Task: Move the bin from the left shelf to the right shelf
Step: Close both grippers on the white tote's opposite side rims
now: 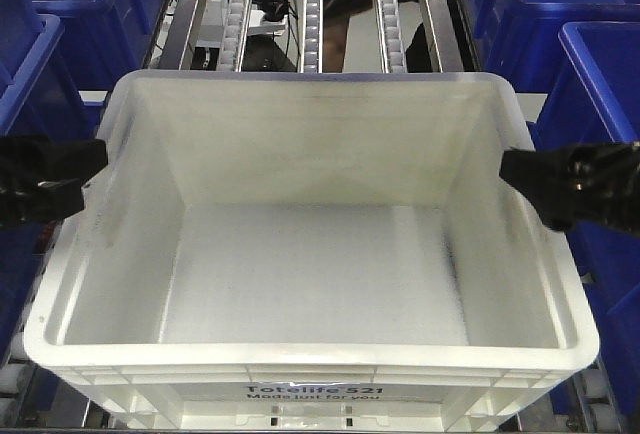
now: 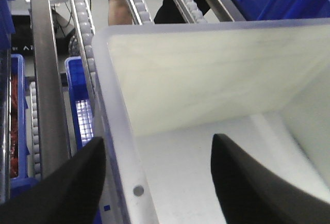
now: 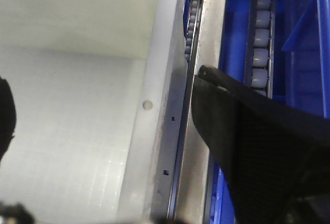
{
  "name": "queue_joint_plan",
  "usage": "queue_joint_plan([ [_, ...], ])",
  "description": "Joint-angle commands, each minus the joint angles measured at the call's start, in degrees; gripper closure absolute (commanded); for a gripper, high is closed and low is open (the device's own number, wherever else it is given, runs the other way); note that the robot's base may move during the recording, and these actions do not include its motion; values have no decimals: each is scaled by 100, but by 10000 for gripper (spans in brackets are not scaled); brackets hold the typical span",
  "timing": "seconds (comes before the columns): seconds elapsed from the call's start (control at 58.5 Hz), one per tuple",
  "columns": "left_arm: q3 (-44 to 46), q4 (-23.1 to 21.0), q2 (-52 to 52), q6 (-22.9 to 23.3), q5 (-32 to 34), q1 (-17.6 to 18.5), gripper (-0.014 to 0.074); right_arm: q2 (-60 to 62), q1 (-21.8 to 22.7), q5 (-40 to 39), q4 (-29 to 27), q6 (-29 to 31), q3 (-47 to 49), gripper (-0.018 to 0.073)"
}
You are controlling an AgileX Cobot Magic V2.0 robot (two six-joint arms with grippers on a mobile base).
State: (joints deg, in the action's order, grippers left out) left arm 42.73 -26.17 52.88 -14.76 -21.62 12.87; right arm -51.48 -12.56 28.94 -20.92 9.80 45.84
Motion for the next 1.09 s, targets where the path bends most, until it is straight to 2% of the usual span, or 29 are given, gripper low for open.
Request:
queue_joint_plan([
  [0.0,275,-66,131,52,213,29,160,-195,1,-98,69,-95,505,-57],
  [0.12,397,-49,348,52,120,29,160,-538,1,322,464,-383,927,-54],
  [0.273,537,9,588,52,-1,29,160,-853,1,814,1119,-1058,1324,-41],
  [0.427,594,253,801,316,-104,29,160,-966,1,1022,1411,-1293,1356,-33],
  [0.513,594,498,895,416,-136,29,160,-1019,1,1084,1412,-1293,1356,-27],
  [0.598,594,527,964,650,-202,29,160,-1113,1,1115,1404,-1287,1356,-27],
  [1.076,594,487,1193,650,-365,29,160,-1693,1,1274,937,-888,1356,-27],
])
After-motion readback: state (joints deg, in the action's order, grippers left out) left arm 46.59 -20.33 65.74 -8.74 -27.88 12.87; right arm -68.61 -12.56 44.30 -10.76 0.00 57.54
